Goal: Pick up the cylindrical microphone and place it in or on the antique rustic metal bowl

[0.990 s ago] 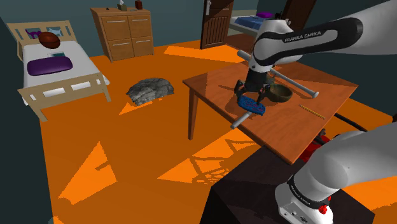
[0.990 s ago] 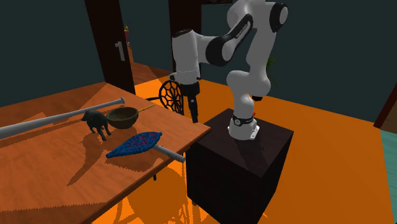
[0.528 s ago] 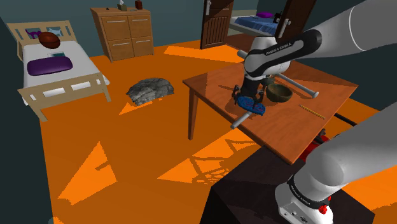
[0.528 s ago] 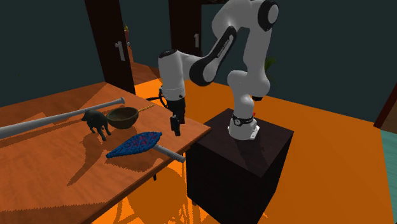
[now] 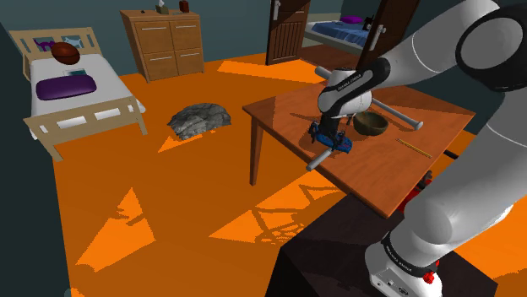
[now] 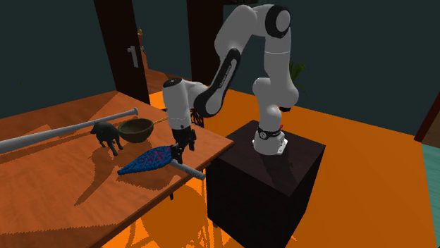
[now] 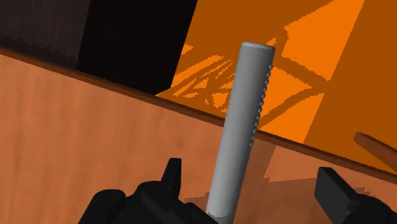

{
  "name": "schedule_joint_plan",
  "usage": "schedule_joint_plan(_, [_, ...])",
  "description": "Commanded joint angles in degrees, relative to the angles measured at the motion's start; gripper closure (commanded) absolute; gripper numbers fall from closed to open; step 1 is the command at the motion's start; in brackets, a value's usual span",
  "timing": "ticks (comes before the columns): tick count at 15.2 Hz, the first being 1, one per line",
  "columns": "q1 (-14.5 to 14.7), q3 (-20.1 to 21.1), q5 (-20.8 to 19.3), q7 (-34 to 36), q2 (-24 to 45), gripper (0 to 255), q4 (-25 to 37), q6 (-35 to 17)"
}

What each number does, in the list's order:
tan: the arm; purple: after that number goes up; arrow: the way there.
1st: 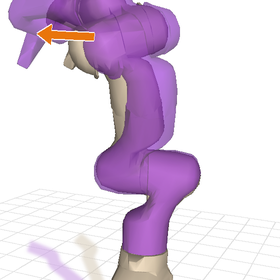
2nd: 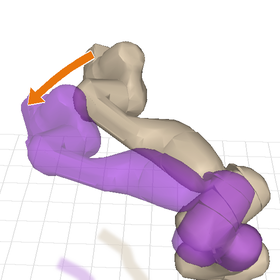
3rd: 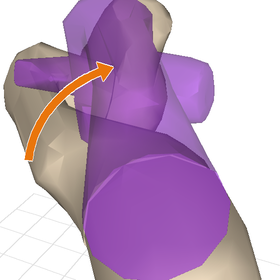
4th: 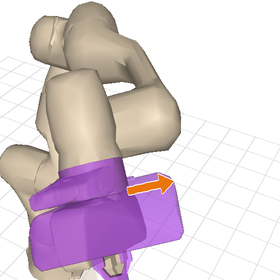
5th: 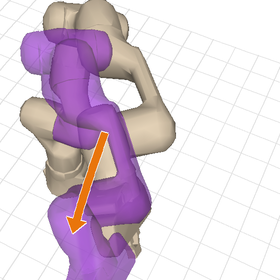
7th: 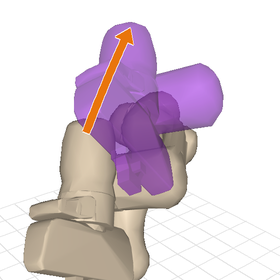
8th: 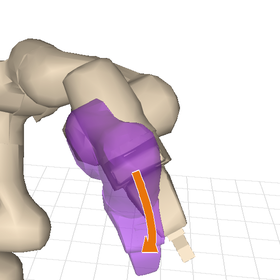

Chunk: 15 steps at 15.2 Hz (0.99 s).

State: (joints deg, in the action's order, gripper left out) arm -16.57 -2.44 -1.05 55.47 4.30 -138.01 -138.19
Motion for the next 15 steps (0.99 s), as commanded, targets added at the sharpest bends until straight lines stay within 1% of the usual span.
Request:
schedule_joint_plan(1, [-0.88,-1.16,-0.61,2.84,3.58,0,1.29,-2.54])
schedule_joint_plan(3, [-1.42,-2.12,-0.92,5.32,6.69,0,2.55,-4.48])
schedule_joint_plan(10, [-1.58,-2.07,-0.55,5.05,11.39,0,2.04,-9.69])
schedule_joint_plan(15, [-1.61,-2.05,-0.52,5.03,11.8,0,2.02,-10.11])
